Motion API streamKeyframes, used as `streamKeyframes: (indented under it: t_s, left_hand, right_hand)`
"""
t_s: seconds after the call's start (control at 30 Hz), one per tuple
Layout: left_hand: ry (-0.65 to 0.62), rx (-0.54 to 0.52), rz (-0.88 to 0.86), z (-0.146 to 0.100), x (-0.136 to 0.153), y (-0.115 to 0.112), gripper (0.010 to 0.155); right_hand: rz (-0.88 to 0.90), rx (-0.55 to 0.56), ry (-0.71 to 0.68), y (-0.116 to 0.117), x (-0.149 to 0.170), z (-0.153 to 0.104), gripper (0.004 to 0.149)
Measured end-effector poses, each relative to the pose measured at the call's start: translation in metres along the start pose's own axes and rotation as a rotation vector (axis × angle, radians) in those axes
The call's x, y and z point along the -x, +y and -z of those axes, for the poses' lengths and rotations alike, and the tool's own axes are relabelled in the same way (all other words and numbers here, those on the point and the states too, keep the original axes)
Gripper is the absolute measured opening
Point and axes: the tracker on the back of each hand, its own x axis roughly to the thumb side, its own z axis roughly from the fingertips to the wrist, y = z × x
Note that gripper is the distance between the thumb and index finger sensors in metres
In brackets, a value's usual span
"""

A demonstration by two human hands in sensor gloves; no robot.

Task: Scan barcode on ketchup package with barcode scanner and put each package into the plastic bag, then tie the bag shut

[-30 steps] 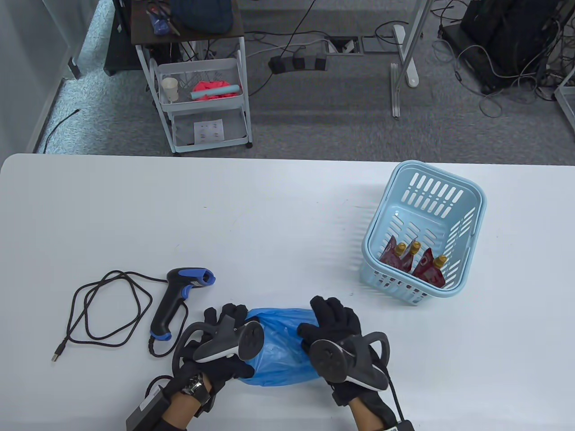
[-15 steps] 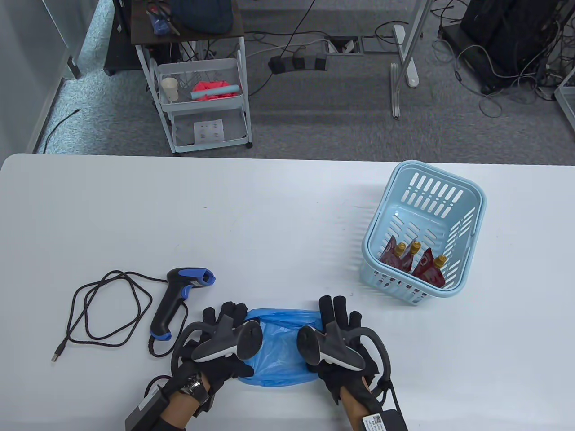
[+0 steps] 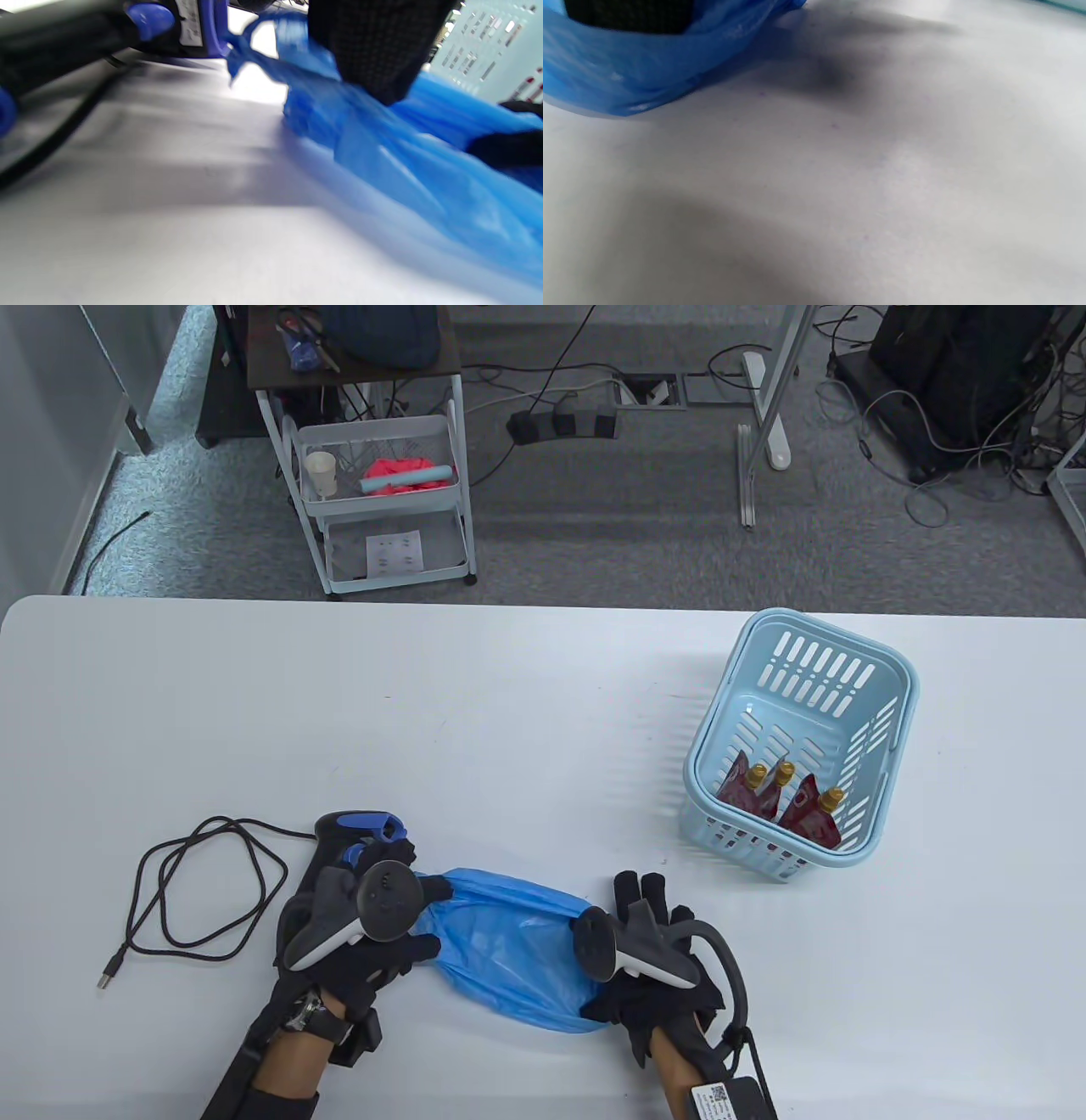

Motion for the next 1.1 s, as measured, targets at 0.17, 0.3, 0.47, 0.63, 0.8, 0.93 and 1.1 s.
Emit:
streamKeyframes:
  t_s: [0.17,0.3,0.47,0.63,0.8,0.93,1.1]
  left_hand:
    - [-0.001,-0.093,-0.076,-0.008,0.013,0.017,0.057]
    - [-0.087,-0.19,-0.065,-0.025,-0.005,0.036,0.051]
    - [-0.242,-0.17,0.11,-0.031,-0.051,0.02,0.039]
    - [-0.169,-0.029,0.422,-0.002,-0.07,-0.039,0.038]
    - [-0.085,0.016,0.418,0.013,-0.056,-0.054,0.047]
    - [-0.057,0.08,0.346,0.018,-0.045,-0.052,0.07]
    - [-0.033,0.146,0.301,0.02,-0.034,-0.052,0.088]
  right_hand:
    - [0.004,0.003,-0.014,0.0,-0.001,0.0,0.101]
    - [-0.002,-0.006,-0.032,0.001,-0.005,0.0,0.101]
    - [-0.02,-0.012,-0.072,0.002,-0.013,-0.001,0.101]
    - [-0.03,-0.013,-0.101,0.004,-0.017,-0.003,0.1]
    - [0.039,-0.02,-0.157,0.005,-0.015,-0.002,0.096]
    - [0.169,0.094,-0.153,0.004,-0.011,-0.001,0.072]
    - [0.066,0.213,-0.064,0.003,-0.013,-0.001,0.067]
